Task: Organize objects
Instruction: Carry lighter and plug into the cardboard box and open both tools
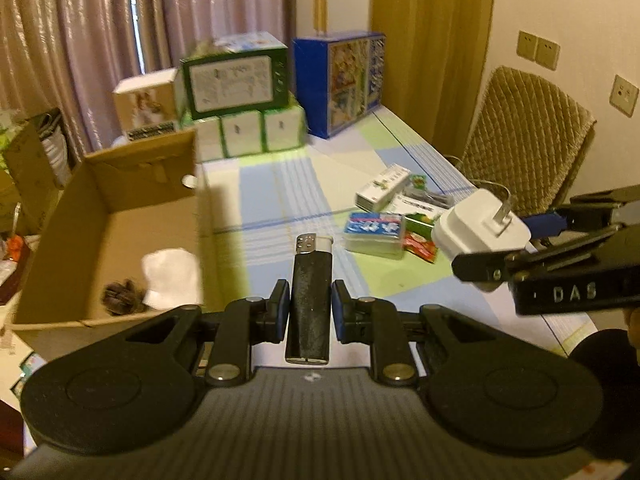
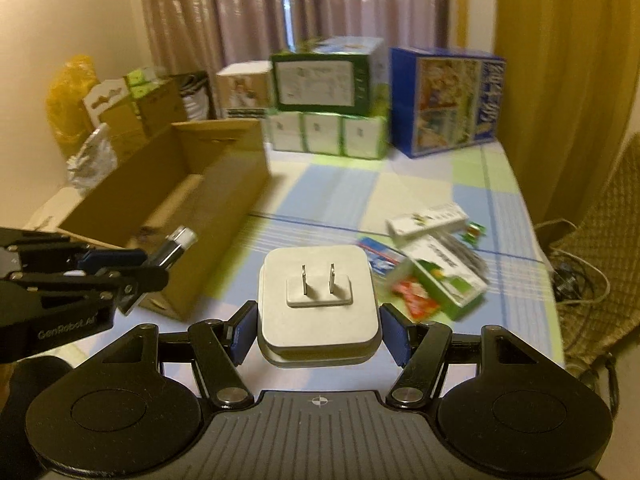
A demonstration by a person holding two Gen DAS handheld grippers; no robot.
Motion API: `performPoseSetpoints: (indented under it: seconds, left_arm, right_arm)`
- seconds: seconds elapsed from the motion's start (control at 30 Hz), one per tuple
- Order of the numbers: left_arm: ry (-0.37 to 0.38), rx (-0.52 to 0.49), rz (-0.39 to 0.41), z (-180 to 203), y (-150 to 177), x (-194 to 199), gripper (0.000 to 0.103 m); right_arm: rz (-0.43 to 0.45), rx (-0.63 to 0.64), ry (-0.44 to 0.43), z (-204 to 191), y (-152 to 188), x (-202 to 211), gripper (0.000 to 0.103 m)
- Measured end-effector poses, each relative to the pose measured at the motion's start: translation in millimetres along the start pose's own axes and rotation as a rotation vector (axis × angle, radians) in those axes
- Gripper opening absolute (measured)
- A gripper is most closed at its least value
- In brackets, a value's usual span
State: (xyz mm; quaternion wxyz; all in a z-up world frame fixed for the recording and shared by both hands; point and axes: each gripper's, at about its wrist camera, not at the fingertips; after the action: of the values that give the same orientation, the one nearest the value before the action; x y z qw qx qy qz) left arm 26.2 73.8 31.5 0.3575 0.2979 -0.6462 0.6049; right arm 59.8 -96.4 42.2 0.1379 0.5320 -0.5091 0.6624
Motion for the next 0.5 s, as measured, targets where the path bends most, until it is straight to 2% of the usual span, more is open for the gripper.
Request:
performPoseSetpoints:
  seconds: [0.23, 0.37, 0.5]
  left_arm:
    - [-0.032, 0.059, 0.040, -50.5, -4.0, 29.9, 0.018]
    - [-0.066, 0.090, 0.047, -86.0, -7.7, 37.5, 0.018]
    - [-0.096, 0.116, 0.037, -122.6, -12.8, 36.2, 0.018]
  right_arm:
    - [0.016, 0.071, -0.054, -46.0, -28.9, -4.3, 0.062]
    - [0.007, 0.093, -0.125, -70.0, -50.4, -14.4, 0.062]
    - [0.011, 0.133, -0.150, -97.5, -75.0, -27.6, 0.062]
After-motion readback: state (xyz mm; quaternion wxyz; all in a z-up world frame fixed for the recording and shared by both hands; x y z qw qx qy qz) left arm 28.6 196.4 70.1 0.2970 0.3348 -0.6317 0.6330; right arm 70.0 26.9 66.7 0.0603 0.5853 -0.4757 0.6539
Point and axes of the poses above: each gripper's, at about its wrist camera, not at the fingertips, and x roughly against the way its jaws point, z to its right, y to its underside, and after that the axes turned 14 degrees about -z, right-handed
